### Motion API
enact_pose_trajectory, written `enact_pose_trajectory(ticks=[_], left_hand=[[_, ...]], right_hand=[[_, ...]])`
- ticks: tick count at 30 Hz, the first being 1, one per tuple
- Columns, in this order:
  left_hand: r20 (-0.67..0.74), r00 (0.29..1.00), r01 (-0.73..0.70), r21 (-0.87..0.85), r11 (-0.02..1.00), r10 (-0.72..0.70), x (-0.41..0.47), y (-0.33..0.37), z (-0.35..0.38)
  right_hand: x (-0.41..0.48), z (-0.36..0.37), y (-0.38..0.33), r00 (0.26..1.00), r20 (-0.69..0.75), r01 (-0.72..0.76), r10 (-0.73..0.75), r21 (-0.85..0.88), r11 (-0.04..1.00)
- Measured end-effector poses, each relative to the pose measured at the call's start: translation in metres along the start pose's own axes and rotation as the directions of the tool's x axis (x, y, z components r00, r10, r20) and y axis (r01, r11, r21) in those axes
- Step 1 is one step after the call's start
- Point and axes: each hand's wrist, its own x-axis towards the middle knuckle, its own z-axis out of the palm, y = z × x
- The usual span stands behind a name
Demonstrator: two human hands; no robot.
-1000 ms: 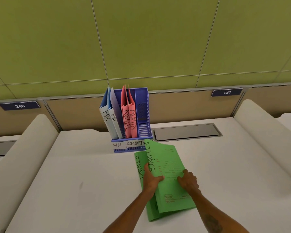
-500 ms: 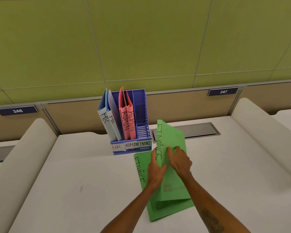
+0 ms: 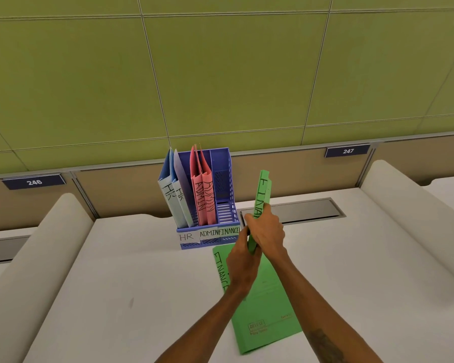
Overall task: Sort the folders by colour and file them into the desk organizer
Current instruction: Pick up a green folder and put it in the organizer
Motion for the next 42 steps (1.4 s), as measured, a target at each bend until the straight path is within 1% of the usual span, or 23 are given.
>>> enact_pose_trajectory(ticks=[3,7,11,15,21,24,27,29,35,42], left_hand=[[-0.028,0.997,-0.066,0.055,0.996,0.067,-0.002,-0.003,-0.002],[-0.039,0.988,-0.145,0.069,0.987,0.147,0.002,0.001,-0.007],[0.025,0.978,-0.206,0.018,0.978,0.206,0.013,0.012,-0.016],[0.087,0.963,-0.256,-0.004,0.967,0.255,0.024,0.013,-0.031],[0.156,0.973,-0.156,-0.103,0.982,0.171,0.042,-0.002,-0.048],[0.168,0.978,-0.118,-0.055,0.992,0.125,0.053,-0.009,-0.054],[0.212,0.974,-0.088,0.016,0.996,0.083,0.065,-0.016,-0.059],[0.23,0.972,-0.064,0.043,0.997,0.052,0.074,-0.021,-0.062],[0.331,0.943,0.009,0.017,1.0,-0.014,0.103,-0.028,-0.068],[0.39,0.918,0.061,0.043,0.997,-0.073,0.131,-0.034,-0.068]], right_hand=[[-0.003,0.0,0.0,1.0,-0.012,-0.017,0.018,0.06,0.998],[-0.007,-0.002,-0.007,0.995,-0.093,0.039,-0.026,0.142,0.989],[-0.008,-0.009,-0.019,0.973,-0.202,0.149,-0.114,0.166,0.975],[-0.004,-0.01,-0.028,0.956,-0.24,0.23,-0.171,0.244,0.942],[0.006,0.001,-0.039,0.913,-0.307,0.368,-0.27,0.331,0.869],[0.013,0.009,-0.05,0.894,-0.324,0.421,-0.309,0.375,0.826],[0.024,0.016,-0.061,0.875,-0.341,0.462,-0.345,0.368,0.807],[0.035,0.021,-0.068,0.868,-0.334,0.477,-0.367,0.355,0.804],[0.063,0.038,-0.08,0.874,-0.294,0.476,-0.386,0.364,0.801],[0.087,0.063,-0.081,0.88,-0.257,0.469,-0.398,0.355,0.809]])
